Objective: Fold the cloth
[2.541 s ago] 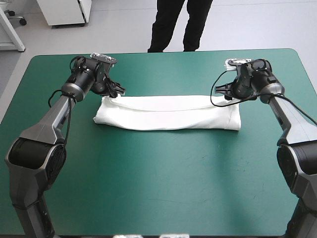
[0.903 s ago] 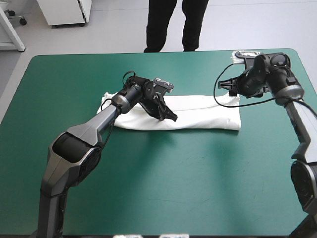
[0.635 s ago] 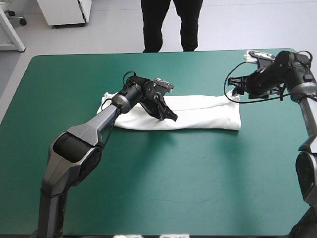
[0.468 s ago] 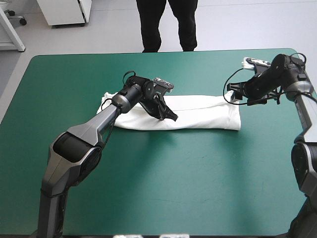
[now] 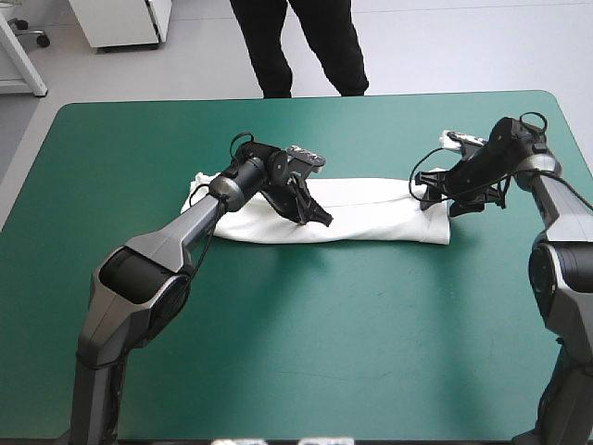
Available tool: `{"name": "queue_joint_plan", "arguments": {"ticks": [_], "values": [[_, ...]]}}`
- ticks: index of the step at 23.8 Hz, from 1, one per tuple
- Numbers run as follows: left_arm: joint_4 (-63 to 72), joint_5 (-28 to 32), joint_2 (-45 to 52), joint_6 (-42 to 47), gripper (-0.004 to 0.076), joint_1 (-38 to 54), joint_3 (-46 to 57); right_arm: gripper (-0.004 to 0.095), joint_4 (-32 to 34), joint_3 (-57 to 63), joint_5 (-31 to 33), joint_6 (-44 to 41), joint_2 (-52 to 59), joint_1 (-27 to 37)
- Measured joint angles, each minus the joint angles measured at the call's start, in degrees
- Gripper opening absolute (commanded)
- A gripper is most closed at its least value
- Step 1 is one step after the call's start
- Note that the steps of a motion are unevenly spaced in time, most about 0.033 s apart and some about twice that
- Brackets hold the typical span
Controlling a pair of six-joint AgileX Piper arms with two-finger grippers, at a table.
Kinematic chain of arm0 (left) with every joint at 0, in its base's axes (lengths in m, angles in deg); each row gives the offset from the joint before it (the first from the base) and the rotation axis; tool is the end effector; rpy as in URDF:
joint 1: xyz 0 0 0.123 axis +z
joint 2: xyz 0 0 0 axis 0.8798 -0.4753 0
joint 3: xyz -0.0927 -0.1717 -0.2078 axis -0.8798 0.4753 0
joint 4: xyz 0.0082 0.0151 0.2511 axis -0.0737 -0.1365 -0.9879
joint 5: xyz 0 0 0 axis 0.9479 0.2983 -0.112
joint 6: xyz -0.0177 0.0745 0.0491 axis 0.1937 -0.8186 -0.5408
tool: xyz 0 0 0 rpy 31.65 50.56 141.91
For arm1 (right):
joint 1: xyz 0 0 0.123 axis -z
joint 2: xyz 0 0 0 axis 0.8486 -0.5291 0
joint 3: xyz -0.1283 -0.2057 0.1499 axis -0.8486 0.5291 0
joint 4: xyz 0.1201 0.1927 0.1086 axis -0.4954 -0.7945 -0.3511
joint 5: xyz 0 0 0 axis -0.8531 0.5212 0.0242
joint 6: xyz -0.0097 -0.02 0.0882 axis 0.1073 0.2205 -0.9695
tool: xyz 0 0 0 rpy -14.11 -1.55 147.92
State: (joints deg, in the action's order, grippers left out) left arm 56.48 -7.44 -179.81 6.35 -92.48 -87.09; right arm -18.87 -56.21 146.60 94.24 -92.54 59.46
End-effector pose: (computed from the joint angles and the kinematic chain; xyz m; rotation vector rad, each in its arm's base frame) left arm 0.4014 -0.2560 0.2181 0.8766 2.6709 -0.3272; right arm 0.4273 0.0178 0.2271 0.1011 2.8919 0.4687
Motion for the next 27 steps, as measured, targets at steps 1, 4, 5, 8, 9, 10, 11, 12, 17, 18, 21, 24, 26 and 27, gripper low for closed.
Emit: {"name": "queue_joint_plan", "arguments": {"ticks": [1,4,5,8,9,10,11,12,17,18,21,24,26,27], "values": [[0.01,-0.05,0.0,0.0,-0.0009,0.0,0.0,0.059,-0.12,-0.03,0.0,0.0,-0.46,0.0],[0.01,-0.22,0.0,0.0,-0.0009,0.0,0.0,0.0579,-1.52,-0.29,0.2,0.26,-1.71,0.0],[0.01,-0.27,0.0,0.0,-0.0009,0.0,0.0,0.0557,-2.08,-0.35,0.28,0.65,-1.92,0.06],[0.01,-0.34,-0.05,0.0,-0.0009,0.0,0.0,0.0349,-5.4,-0.81,0.67,2.44,-2.82,0.4],[0.01,-0.41,-0.05,0.0,-0.0009,0.0,0.0,0.0218,-6.51,-0.81,0.82,3.03,-3.16,0.4],[0.01,-0.47,-0.05,0.0,-0.0009,0.0,0.0,0.0102,-7.8,-0.81,0.87,3.43,-3.44,0.4],[0.01,-0.53,-0.05,-0.02,-0.0009,0.0,0.0,0.0012,-8.7,-0.81,0.99,3.75,-3.82,0.4],[0.01,-0.52,-0.05,-0.23,-0.0009,0.0,0.0,-0.001,-9.11,-0.81,1.04,4.09,-4.03,0.33],[0.06,-0.74,-0.05,-0.89,-0.0009,0.0,-0.07,-0.0017,-9.76,-0.75,1.06,4.74,-3.74,-0.32],[0.06,-0.82,-0.05,-0.89,-0.0009,0.0,-0.07,-0.0017,-9.63,-0.69,1.12,4.74,-3.29,-0.38],[0.06,-0.86,-0.05,-0.89,-0.0009,0.0,-0.09,-0.0017,-9.38,-0.22,2.14,4.79,1.7,-1.47],[0.06,-0.86,-0.05,-0.89,-0.0009,0.0,-0.13,-0.0017,-11.71,-0.22,2.65,6.06,7.95,-3.33],[0.18,-0.86,-0.05,-0.89,-0.0009,0.0,-0.13,-0.0017,-12.51,-0.22,2.6,6.48,11.54,-5.42],[0.18,-0.87,-0.05,-0.89,-0.0009,0.0,-0.13,-0.0017,-13.02,-0.22,2.52,6.5,12.8,-6.48]]}}
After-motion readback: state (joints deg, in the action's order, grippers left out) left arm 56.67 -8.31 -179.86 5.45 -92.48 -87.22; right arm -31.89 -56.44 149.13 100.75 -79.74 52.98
